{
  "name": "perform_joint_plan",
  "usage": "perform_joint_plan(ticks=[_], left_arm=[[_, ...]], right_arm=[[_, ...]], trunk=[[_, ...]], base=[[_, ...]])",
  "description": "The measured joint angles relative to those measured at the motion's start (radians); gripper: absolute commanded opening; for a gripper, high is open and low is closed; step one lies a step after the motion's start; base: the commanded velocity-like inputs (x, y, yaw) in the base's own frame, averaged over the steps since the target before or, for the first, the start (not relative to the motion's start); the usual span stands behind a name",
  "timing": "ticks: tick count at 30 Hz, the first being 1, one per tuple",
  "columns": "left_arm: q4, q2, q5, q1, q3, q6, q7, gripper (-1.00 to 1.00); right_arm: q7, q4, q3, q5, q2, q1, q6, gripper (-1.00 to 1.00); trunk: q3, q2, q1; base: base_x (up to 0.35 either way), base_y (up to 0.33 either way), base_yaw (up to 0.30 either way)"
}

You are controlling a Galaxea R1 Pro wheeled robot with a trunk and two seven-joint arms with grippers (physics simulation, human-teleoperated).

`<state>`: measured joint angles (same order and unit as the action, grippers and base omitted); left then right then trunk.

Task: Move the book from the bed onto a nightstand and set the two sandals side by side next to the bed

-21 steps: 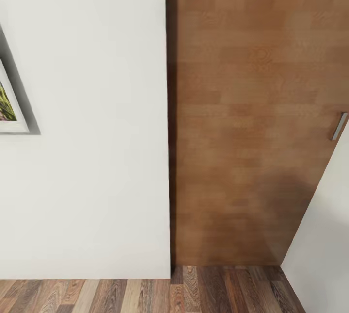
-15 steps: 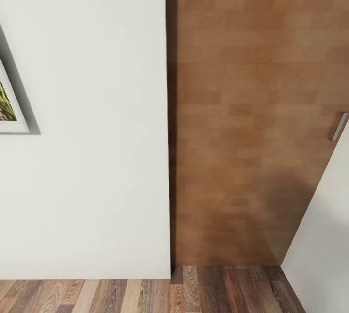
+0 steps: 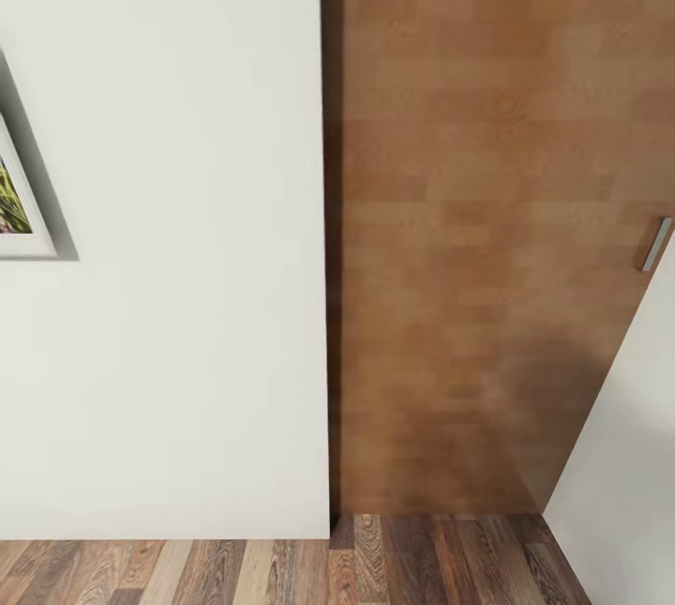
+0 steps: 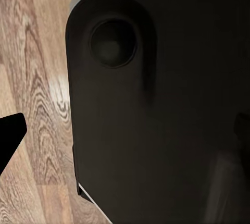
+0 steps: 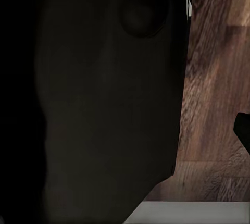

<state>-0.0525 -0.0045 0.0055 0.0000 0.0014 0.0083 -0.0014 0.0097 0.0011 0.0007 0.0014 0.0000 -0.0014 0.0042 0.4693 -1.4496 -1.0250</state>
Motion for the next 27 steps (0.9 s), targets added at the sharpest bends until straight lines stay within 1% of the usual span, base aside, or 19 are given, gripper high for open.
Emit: perform_joint_plan(ticks=[11, 19, 27], left_arm=[[-0.003, 0.0, 0.0, 0.0, 0.0, -0.005, 0.0, 1.0], [-0.037, 0.005, 0.0, 0.0, 0.003, -0.044, 0.0, 1.0], [-0.055, 0.006, 0.0, 0.0, 0.003, -0.089, 0.0, 1.0]], right_arm=[[0.0, -0.002, -0.003, -0.003, 0.0, 0.0, -0.001, 1.0], [0.0, -0.013, -0.01, -0.005, -0.006, 0.0, -0.008, 1.0], [0.0, -0.046, -0.01, -0.006, -0.007, 0.0, -0.047, 1.0]], trunk=[[0.0, 0.0, 0.0], [0.0, 0.0, 0.0], [0.0, 0.0, 0.0]], base=[[0.0, 0.0, 0.0], [0.0, 0.0, 0.0], [0.0, 0.0, 0.0]])
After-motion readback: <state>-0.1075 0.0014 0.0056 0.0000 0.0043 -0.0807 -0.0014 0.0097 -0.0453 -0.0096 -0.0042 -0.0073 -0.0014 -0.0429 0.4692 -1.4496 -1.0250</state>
